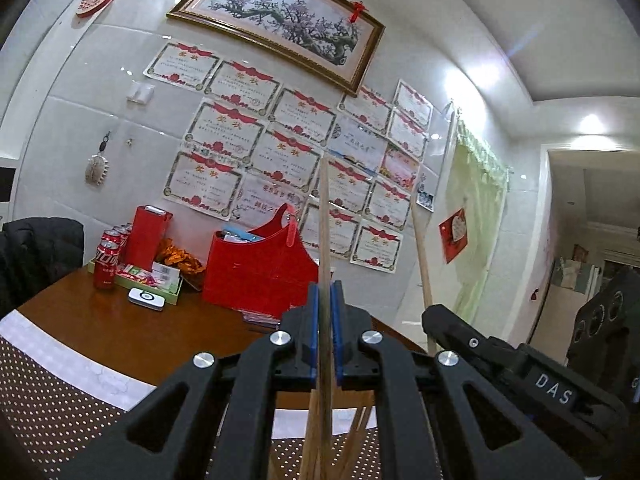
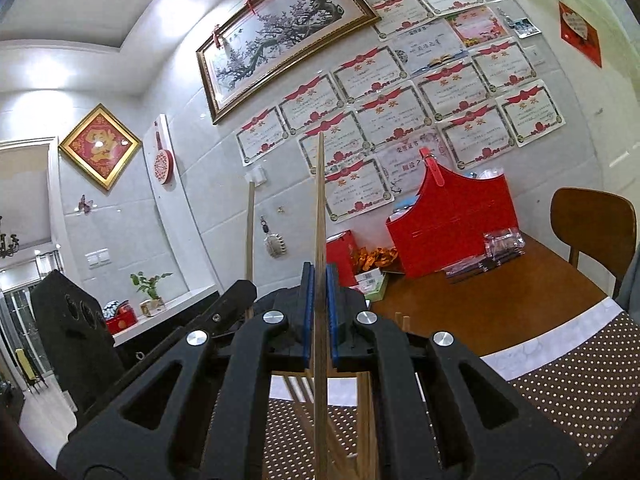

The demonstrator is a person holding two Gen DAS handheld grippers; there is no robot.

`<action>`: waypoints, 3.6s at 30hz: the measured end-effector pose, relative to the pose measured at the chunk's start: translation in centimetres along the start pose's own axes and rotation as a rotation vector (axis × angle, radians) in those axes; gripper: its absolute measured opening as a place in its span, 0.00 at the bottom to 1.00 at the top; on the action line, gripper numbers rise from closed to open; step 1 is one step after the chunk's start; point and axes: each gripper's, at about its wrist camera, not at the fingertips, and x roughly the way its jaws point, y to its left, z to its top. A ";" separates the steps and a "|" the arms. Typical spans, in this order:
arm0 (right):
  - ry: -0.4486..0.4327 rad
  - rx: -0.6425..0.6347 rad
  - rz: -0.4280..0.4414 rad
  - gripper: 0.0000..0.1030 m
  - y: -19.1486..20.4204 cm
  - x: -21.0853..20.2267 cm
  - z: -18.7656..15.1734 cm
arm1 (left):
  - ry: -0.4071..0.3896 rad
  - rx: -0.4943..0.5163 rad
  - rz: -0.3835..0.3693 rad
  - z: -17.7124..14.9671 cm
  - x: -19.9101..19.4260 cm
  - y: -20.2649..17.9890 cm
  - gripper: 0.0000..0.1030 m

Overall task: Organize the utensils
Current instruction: 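Lift the right tool's chopstick into the pink cup and open while the left tool does likewise, then move both open tools back down to the remaining chopsticks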

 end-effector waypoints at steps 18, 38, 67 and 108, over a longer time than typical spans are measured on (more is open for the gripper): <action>0.034 -0.014 -0.048 0.06 -1.6 1.6 -4.3 | 0.031 0.009 0.050 -3.7 1.3 0.8 0.06; 0.090 -0.026 -0.065 0.07 -2.0 1.0 -5.0 | 0.085 0.005 0.056 -5.7 0.9 1.3 0.07; 0.126 -0.037 -0.201 0.94 2.2 -12.2 -1.7 | 0.157 0.156 0.223 -0.8 -15.9 -1.0 0.79; 0.596 0.028 -0.252 0.94 -0.4 -14.8 -13.8 | 0.899 0.206 0.429 -18.5 -15.8 2.5 0.81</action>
